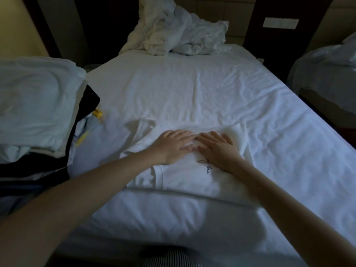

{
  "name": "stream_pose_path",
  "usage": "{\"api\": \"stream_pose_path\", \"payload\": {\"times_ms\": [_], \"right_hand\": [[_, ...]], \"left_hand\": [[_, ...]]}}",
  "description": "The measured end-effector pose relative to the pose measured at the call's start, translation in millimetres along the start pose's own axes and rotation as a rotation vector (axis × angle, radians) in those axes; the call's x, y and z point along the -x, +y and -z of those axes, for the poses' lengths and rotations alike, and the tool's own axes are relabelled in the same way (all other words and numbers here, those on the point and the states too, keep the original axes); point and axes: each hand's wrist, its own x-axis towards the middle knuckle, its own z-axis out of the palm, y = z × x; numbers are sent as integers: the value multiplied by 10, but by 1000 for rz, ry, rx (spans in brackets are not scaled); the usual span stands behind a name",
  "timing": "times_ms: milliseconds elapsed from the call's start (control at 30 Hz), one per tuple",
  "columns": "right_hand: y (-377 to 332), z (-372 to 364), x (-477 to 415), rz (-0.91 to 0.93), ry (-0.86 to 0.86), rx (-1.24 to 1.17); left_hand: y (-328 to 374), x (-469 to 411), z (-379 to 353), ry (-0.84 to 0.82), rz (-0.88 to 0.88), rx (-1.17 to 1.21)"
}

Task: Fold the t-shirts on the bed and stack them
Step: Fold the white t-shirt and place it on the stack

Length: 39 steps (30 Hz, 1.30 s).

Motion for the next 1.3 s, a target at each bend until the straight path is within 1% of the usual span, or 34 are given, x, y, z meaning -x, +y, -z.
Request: {"api": "stream_pose_path", "payload": {"times_ms": [33, 100, 167, 233, 300, 333, 367, 433, 467, 500, 567, 600, 700, 733, 767, 833, 933, 967, 1033, 1067, 1100, 1200, 1267, 1300], "right_hand": [[68, -23, -5, -28, -38, -24], [214, -36, -21, -107, -43, -66], [335, -34, -24, -217, -8, -48], [391, -48, -14, -283, 13, -52], [388, -54, -8, -281, 8, -73], [381, -50, -10, -272, 14, -81], [369, -41, -13, -268, 25, -85], [350, -22, -16, -268, 43, -77], [346, -19, -19, -270, 46, -70], [344, -23, -17, -272, 50, -64], [340, -38, -12, -275, 72, -63], [338, -44, -9, -277, 81, -67], [325, -63, -6, -286, 76, -55], [318, -72, -3, -287, 73, -47], [312, -75, -5, -288, 72, -42], [315, -80, -7, -290, 69, -35], [319, -83, -7, -291, 85, -23], [312, -81, -3, -290, 89, -22], [295, -85, 5, -288, 90, -20], [290, -85, 8, -289, 86, -18], [289, -84, 5, -292, 81, -18], [302, -79, -11, -300, 60, -8], [307, -67, -23, -304, 42, -2], [305, -54, -30, -303, 35, 0]], "left_hand": [[-102, -26, -42, -35, 34, 20], [-301, -76, -57, 5, 108, 19], [-361, -110, -48, 106, 153, 68], [-321, -98, -24, 234, 214, 161], [-342, -45, 37, 364, 347, 104], [-408, -5, 90, 354, 415, 66], [-493, 28, 133, 309, 459, 55], [-639, 68, 215, 239, 471, 163], [-683, 66, 251, 268, 448, 215], [-704, 61, 276, 342, 433, 236], [-648, 47, 297, 492, 470, 224], [-622, 34, 277, 490, 491, 220], [-600, 8, 77, 299, 440, 196], [-605, 24, 63, 284, 440, 235], [-618, 39, 83, 298, 445, 287], [-618, 80, 108, 332, 389, 325], [-531, 137, 114, 347, 242, 230], [-509, 140, 104, 380, 227, 194], [-520, 105, 102, 492, 280, 182], [-539, 74, 104, 520, 326, 192], [-543, 40, 101, 494, 364, 190], [-514, -71, 41, 290, 418, 97], [-461, -85, 76, 220, 432, -83], [-443, -76, 122, 239, 421, -182]]}}
